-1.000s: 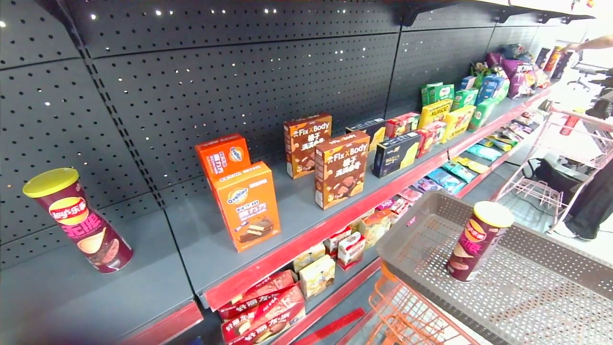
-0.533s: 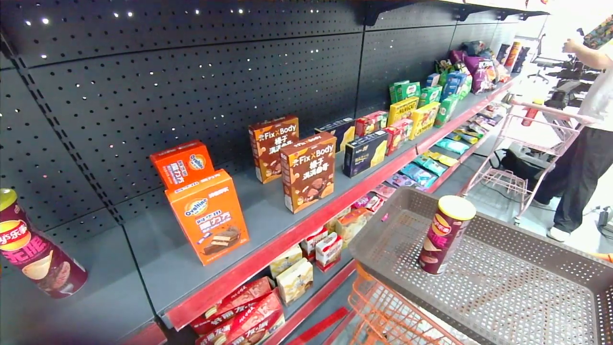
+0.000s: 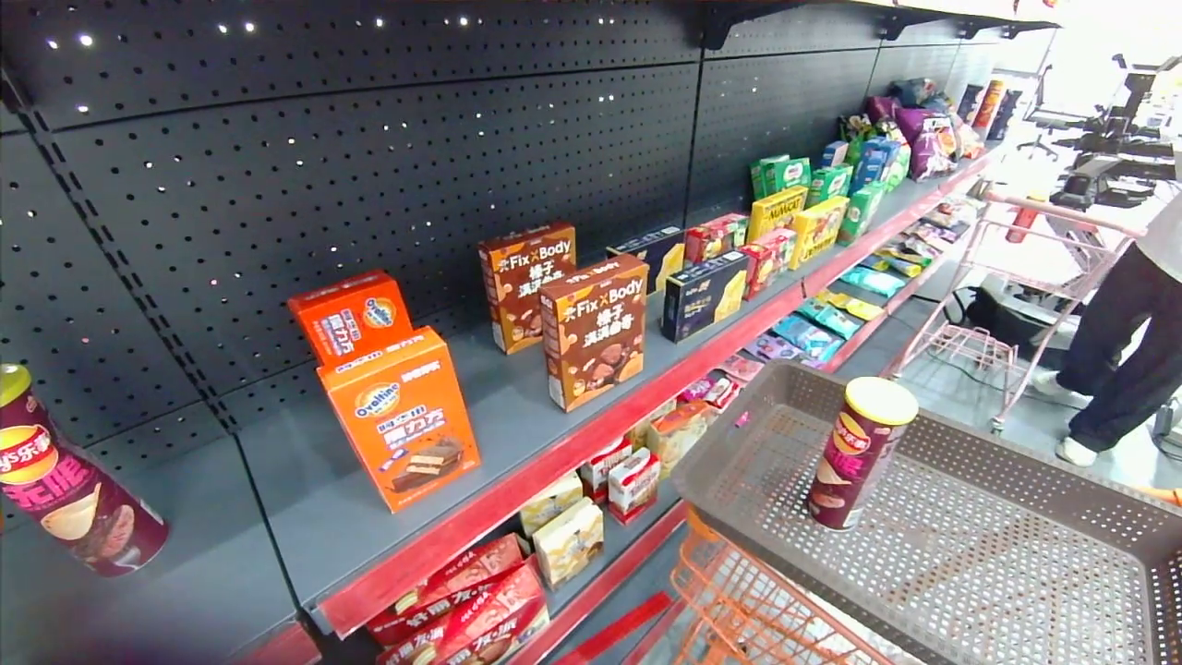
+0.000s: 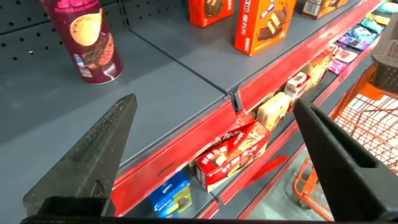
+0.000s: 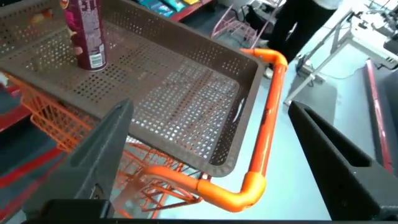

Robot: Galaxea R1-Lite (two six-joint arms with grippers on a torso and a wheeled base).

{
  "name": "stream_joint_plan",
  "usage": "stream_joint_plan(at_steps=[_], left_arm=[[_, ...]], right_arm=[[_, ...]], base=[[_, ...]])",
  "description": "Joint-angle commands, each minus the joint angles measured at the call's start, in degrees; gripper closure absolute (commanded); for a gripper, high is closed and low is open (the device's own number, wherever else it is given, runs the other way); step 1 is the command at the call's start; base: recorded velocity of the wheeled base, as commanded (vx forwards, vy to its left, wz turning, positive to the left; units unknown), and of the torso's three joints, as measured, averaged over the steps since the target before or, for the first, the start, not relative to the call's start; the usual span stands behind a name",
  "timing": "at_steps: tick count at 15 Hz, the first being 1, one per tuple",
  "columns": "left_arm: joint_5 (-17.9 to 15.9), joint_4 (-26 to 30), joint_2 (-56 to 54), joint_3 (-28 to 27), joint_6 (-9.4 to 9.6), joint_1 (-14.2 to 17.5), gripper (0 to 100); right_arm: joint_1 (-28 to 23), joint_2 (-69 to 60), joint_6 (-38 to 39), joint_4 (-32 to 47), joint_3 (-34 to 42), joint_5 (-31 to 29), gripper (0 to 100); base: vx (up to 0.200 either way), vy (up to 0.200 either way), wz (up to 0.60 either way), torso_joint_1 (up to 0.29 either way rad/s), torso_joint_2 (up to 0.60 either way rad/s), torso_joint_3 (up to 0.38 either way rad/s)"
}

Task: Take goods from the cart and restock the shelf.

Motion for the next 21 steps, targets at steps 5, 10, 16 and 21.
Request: stream_joint_plan(at_steps=[5,10,16,21], left_arm=[[0.0,0.0,0.0,0.0,-0.02,0.0,0],[0.0,0.0,0.0,0.0,-0.02,0.0,0],[0.0,0.0,0.0,0.0,-0.02,0.0,0],[0.0,0.0,0.0,0.0,-0.02,0.0,0]], right_arm=[[2.1,28.9,10.9,-20.4,-6.3,-6.5,0],[5.9,47.8,8.3,-21.0,-10.5,-15.0,0],[9.1,62.2,7.7,-43.9,-0.6,-6.6,0],[13.6,70.9,3.8,-46.5,0.4,-3.9,0]], base=[[0.000,0.000,0.00,0.000,0.00,0.000],[0.000,0.000,0.00,0.000,0.00,0.000],[0.000,0.000,0.00,0.000,0.00,0.000],[0.000,0.000,0.00,0.000,0.00,0.000]])
